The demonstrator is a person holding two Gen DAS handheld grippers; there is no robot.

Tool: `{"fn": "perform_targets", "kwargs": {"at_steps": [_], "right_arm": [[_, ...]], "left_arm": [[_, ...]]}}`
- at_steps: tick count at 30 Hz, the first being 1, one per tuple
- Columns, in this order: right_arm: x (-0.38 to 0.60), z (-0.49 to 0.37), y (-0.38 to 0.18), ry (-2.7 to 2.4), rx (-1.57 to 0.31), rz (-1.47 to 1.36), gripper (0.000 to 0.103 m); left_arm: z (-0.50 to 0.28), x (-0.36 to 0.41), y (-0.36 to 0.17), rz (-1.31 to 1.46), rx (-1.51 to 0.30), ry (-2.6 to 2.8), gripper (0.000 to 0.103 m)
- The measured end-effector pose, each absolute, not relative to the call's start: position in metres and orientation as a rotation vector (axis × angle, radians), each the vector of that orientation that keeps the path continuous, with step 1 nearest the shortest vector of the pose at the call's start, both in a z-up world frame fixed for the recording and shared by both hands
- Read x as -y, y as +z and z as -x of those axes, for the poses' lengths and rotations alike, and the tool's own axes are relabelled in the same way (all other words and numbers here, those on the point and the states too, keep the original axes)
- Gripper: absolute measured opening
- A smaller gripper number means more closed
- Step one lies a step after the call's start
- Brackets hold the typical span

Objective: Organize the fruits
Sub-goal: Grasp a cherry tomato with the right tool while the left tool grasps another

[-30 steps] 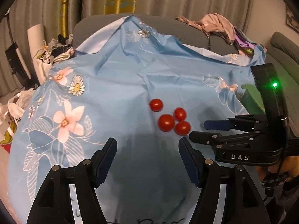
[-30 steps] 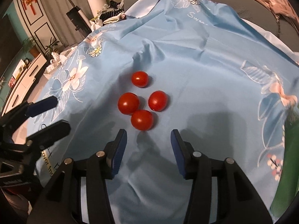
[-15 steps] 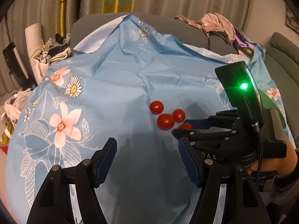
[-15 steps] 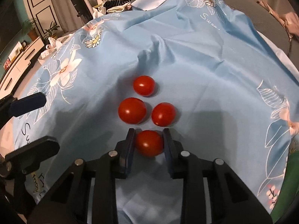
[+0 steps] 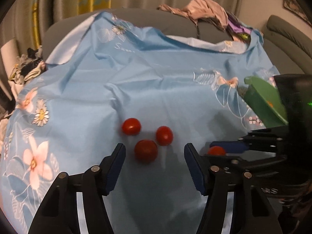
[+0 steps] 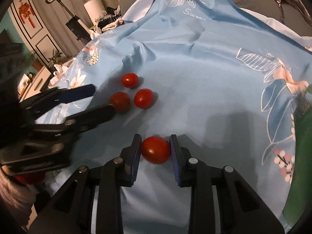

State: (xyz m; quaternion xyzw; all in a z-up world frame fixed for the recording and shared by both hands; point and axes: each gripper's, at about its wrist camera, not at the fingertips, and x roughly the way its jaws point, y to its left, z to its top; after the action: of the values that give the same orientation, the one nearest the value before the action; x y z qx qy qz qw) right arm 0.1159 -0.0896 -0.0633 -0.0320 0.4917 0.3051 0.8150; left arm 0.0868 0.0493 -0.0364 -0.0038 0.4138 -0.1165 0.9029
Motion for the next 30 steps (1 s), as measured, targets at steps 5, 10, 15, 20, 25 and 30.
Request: {"fn": "perform_targets", "kwargs": {"at_steps": [5,10,15,20,25,30], "right_arm": [[0.098,-0.116,-0.061,0.676,-1.037,0.026,0.031],[0.106,-0.117,-0.06,0.689,-1.029,-0.009,0.031],[0.115,-0.118,-0.06,0.684,-1.023,-0.033,0.03],[0.121,-0.117,-0.058,0.67,-1.017,-0.041,0.03],[0.118,-0.117,-0.063,0.678,-1.041,-0.032,0.031],[0.095,-0.126,-0.069,0.683,-1.022,0.066,0.034]], "left_arm": [[-0.099,-0.043,-0.045,-0.029,-0.89,-0.246,0.056],[-0.107,-0.042,-0.055,-0.046,-0.93,-0.248,0.049],[-0.109,-0.042,-0.058,-0.054,-0.954,-0.244,0.032],[-0.11,-0.039,-0.061,-0.074,-0.951,-0.245,0.031],[-0.107,-0.04,-0.06,-0.044,-0.953,-0.238,0.03],[-0.102,-0.042,-0.059,-0.011,-0.952,-0.252,0.03]]}}
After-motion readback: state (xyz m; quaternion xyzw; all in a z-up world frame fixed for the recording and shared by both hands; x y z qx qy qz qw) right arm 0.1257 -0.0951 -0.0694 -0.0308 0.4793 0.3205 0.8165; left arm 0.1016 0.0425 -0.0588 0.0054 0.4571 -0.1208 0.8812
